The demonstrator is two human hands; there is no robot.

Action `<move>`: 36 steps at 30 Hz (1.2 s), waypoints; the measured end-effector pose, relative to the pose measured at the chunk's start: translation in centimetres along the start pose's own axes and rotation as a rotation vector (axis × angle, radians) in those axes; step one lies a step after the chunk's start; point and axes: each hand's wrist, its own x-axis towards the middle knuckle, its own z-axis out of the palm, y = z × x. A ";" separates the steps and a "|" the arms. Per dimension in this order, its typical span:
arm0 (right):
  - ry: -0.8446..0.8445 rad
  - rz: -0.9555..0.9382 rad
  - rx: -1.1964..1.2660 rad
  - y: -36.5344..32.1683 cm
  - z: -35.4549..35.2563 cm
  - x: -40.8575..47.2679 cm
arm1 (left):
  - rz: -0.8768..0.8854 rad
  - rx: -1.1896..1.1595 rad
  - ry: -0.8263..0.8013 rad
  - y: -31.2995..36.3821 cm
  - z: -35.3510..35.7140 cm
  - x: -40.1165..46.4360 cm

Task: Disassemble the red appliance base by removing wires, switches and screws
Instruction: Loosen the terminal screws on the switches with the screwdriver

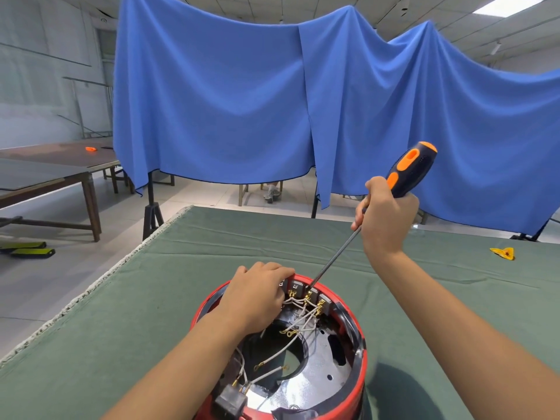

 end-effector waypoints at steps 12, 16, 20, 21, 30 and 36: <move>-0.093 -0.129 -0.094 -2.0 0.7 -1.8 | 0.008 0.008 -0.004 0.0 0.0 -0.2; -0.103 -0.140 -0.083 -2.0 0.8 -2.2 | 0.011 -0.002 -0.001 0.1 0.0 -0.3; -0.104 -0.182 -0.120 -2.0 1.1 -2.3 | 0.013 -0.005 0.000 0.0 0.0 -0.4; -0.100 -0.190 -0.133 -2.0 1.1 -2.4 | 0.012 -0.004 0.000 0.0 0.0 -0.4; -0.218 -0.271 -0.147 -1.7 1.8 -3.6 | 0.007 0.002 0.000 -0.2 0.1 -0.3; -0.291 -0.328 -0.243 -1.6 2.7 -3.8 | 0.005 0.009 -0.003 0.0 0.0 -0.3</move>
